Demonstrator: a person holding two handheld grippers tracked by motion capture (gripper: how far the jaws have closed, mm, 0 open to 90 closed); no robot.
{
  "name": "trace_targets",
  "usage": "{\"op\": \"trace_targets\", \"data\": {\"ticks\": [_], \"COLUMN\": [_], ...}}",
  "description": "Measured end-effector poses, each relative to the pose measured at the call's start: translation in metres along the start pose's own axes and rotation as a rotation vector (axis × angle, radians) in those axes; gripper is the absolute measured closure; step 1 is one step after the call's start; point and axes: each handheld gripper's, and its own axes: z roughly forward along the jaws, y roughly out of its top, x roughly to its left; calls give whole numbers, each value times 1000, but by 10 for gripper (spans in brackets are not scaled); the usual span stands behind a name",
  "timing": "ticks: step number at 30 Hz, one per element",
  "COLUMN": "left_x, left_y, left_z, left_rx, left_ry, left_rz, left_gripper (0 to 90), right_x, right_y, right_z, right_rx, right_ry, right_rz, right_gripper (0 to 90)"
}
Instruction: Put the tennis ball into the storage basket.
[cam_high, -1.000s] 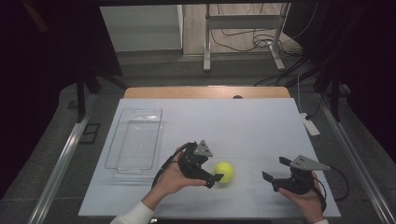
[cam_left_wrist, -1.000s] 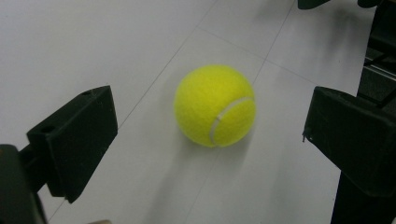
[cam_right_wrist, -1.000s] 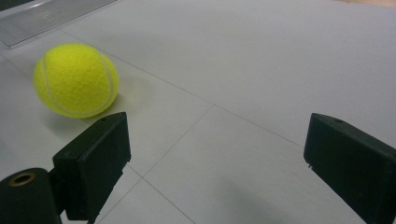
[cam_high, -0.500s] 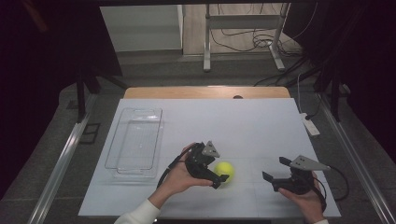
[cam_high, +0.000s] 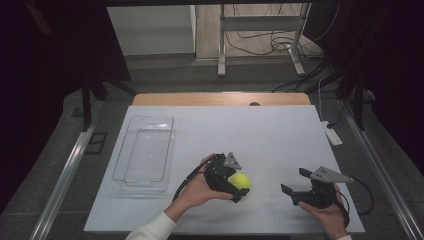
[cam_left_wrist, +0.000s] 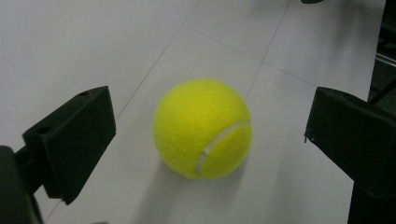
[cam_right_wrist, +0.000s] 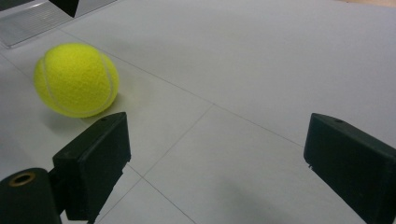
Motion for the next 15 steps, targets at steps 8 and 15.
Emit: {"op": "trace_targets", "data": {"ticks": [8, 15], "left_x": [1, 0], "left_y": [1, 2], "left_z": [7, 17], "left_rx": [20, 45], "left_ry": [-1, 4], "left_rz": [6, 13], "left_gripper": [21, 18], "right_x": [0, 0], "right_y": [0, 0], "right_z": [0, 0], "right_rx": [1, 1], "right_ry": [1, 1], "right_rz": [1, 1], "right_gripper": [73, 73]}}
